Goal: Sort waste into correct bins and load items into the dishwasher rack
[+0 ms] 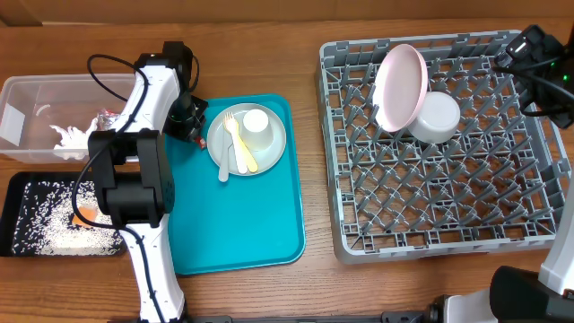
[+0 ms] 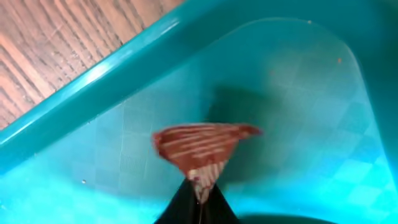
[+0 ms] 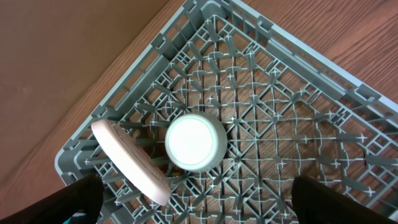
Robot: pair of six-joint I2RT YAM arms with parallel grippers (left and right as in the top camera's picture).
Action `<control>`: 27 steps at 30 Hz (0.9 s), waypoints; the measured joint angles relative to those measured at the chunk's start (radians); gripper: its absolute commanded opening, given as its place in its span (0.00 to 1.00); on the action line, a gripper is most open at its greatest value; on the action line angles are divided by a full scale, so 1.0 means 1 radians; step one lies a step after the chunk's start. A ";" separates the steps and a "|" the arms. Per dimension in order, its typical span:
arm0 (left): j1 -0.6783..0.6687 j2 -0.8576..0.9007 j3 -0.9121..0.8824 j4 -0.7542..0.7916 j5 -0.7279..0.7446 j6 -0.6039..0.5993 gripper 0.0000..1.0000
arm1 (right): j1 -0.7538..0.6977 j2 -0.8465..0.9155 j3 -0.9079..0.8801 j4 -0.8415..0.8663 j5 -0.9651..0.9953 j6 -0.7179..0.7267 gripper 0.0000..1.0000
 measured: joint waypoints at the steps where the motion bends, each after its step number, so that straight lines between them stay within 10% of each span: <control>1: 0.000 0.000 0.001 -0.003 0.000 0.000 0.04 | 0.000 0.000 0.000 0.000 0.000 0.000 1.00; 27: 0.021 -0.057 0.503 -0.264 -0.077 0.067 0.04 | 0.000 0.000 0.000 0.000 0.000 0.000 1.00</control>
